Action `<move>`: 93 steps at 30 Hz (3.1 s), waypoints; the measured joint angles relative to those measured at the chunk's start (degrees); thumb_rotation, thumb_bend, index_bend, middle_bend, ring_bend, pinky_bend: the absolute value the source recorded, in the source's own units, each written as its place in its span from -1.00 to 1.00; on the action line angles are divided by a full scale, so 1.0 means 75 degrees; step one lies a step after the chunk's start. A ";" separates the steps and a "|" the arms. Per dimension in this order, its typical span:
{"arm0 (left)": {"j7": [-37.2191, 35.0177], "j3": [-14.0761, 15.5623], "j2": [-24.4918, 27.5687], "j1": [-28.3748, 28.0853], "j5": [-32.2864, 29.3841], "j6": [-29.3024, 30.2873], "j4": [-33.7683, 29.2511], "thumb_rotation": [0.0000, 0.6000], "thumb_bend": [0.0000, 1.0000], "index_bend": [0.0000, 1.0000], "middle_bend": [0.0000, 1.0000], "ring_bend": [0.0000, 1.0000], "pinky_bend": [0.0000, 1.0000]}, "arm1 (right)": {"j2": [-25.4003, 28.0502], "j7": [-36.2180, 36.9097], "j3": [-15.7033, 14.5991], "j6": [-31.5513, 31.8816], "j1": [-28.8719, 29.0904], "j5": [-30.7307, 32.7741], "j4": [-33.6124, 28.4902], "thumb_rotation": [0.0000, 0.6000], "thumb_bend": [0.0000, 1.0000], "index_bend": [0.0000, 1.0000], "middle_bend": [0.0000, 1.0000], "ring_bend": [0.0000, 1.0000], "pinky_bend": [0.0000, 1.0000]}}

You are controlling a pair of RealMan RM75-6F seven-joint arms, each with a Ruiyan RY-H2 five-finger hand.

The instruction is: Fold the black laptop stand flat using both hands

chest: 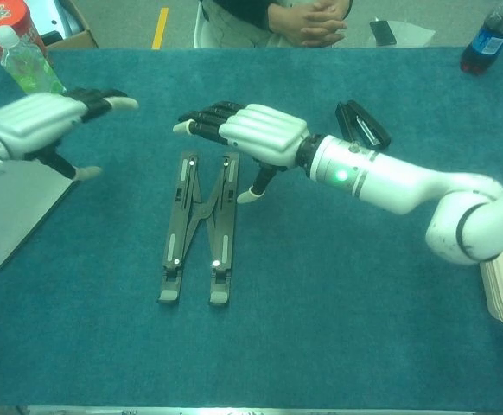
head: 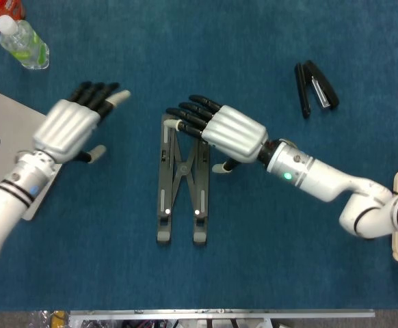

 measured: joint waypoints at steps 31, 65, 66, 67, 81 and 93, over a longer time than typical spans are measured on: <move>-0.0257 -0.0128 0.0995 0.1029 -0.0129 0.0768 -0.0872 1.00 -0.45 -1.00 -1.00 -1.00 -1.00 | 0.0408 -0.0433 -0.0553 -0.2584 0.2673 -0.0882 -0.0451 1.00 -1.00 -1.00 -1.00 -1.00 -0.86; -0.0943 -0.0253 0.0811 0.1190 0.0082 0.0622 -0.0499 1.00 -0.45 -1.00 -1.00 -1.00 -1.00 | -0.0057 -0.0584 -0.0829 -0.2737 0.2860 -0.0464 -0.0083 1.00 -0.99 -1.00 -0.81 -1.00 -0.86; -0.0961 -0.0254 0.0807 0.1191 0.0092 0.0618 -0.0488 1.00 -0.45 -1.00 -1.00 -1.00 -1.00 | -0.0069 -0.0576 -0.0826 -0.2744 0.2861 -0.0445 -0.0076 1.00 -0.99 -1.00 -0.77 -0.98 -0.86; -0.0975 -0.0255 0.0803 0.1191 0.0101 0.0610 -0.0476 1.00 -0.45 -1.00 -1.00 -1.00 -1.00 | -0.0083 -0.0572 -0.0823 -0.2752 0.2862 -0.0425 -0.0065 1.00 -0.99 -1.00 -0.75 -0.97 -0.86; -0.1100 -0.0267 0.0727 0.1185 0.0177 0.0542 -0.0375 1.00 -0.45 -1.00 -1.00 -1.00 -1.00 | -0.0178 -0.0530 -0.0829 -0.2634 0.2759 -0.0283 0.0039 1.00 -0.91 -0.92 -0.43 -0.69 -0.69; -0.1152 -0.0293 0.0660 0.1152 0.0225 0.0503 -0.0327 1.00 -0.45 -1.00 -1.00 -1.00 -1.00 | -0.0212 -0.0512 -0.0810 -0.2363 0.2623 -0.0250 0.0161 1.00 -0.89 -0.78 -0.28 -0.52 -0.43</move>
